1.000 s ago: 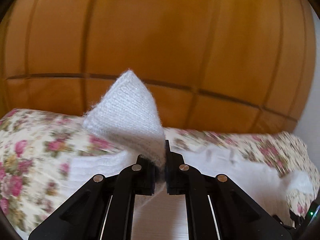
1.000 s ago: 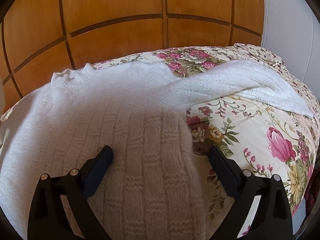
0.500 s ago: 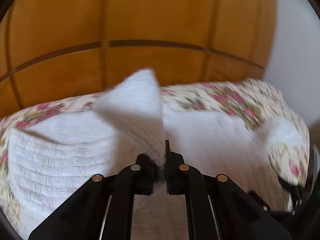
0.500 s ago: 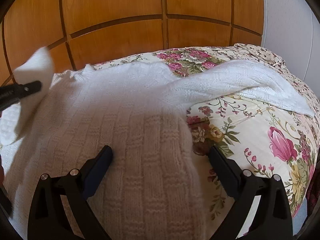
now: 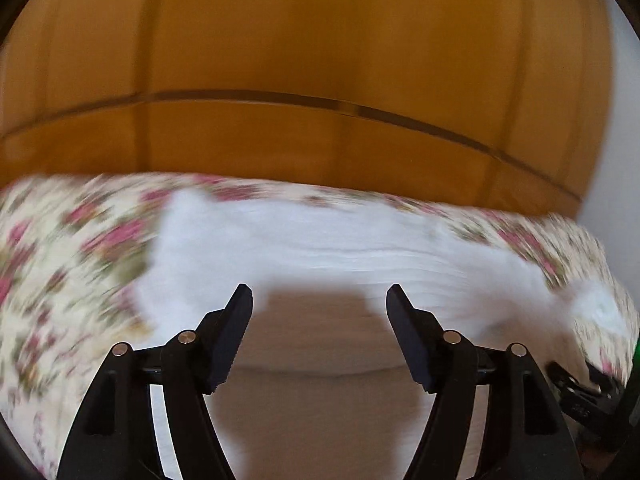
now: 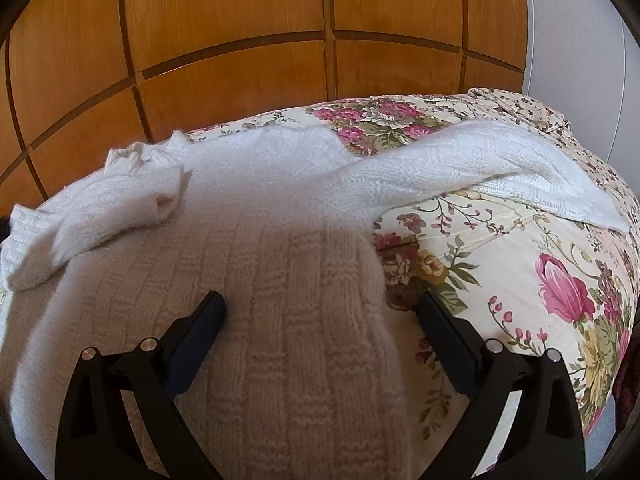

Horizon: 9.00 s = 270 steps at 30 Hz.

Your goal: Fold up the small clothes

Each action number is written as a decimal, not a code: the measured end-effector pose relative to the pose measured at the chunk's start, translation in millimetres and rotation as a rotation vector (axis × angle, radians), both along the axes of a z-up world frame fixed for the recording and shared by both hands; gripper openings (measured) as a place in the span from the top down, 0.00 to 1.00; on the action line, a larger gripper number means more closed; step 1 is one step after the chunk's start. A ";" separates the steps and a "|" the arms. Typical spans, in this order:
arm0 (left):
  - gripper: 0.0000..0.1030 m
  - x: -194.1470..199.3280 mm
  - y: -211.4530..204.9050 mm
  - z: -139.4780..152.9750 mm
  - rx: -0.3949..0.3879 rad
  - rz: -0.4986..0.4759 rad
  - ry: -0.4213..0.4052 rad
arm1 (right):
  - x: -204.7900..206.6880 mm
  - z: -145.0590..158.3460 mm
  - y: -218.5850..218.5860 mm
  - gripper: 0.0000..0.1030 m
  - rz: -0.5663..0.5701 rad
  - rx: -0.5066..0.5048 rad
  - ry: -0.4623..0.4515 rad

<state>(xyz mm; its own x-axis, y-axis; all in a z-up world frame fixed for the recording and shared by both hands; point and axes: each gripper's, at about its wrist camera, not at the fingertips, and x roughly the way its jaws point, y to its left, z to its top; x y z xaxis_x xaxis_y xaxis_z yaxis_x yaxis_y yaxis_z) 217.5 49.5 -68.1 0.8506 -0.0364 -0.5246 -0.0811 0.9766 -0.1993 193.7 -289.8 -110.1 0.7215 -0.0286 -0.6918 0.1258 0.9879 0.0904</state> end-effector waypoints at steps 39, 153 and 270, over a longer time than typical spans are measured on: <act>0.29 56.3 114.1 -22.8 -0.321 0.224 0.172 | 94.1 -1.8 37.2 0.94 0.225 0.532 0.040; 0.04 35.1 73.7 -61.2 -0.154 0.204 0.275 | -47.9 37.5 -351.8 0.94 -0.705 0.549 -0.277; 0.93 78.3 13.4 -49.7 -0.333 -0.125 0.211 | 6.1 14.4 10.5 0.02 -0.049 0.004 -0.012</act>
